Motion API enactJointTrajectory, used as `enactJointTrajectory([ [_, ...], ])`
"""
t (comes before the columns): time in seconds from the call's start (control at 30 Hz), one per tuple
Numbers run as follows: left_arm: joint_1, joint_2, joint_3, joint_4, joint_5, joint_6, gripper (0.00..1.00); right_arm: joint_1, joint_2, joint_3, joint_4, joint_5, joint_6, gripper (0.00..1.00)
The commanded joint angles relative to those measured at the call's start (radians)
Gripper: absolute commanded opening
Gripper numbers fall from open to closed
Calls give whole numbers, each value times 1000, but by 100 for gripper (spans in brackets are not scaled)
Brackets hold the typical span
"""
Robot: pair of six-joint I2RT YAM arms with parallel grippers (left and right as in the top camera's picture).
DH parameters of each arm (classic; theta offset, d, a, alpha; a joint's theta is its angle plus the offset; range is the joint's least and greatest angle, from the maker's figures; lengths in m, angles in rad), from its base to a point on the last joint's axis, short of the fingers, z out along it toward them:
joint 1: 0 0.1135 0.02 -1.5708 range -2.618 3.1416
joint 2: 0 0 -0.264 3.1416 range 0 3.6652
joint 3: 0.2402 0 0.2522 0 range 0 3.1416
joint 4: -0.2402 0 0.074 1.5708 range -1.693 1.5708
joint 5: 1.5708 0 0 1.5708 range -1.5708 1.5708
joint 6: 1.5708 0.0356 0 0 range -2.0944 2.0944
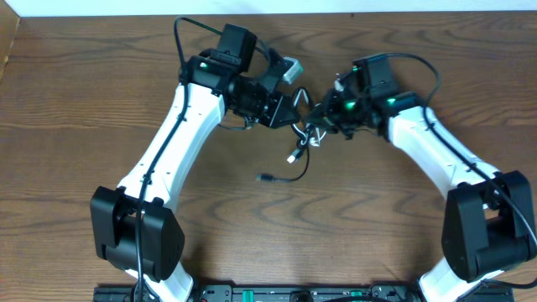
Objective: Untangle cables
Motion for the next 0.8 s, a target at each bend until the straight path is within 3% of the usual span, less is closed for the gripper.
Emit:
enactJointTrajectory([
  [0.0,57,0,10,5,-75,-35,8,-76,12,5,-60,42,-143,1],
  [0.4,211,-103,10,54,-81,-94,7,-219,12,5,-293,372,-260,1],
  [0.77,215,-277,10,101,-98,-105,8,-296,12,5,-332,422,-301,1],
])
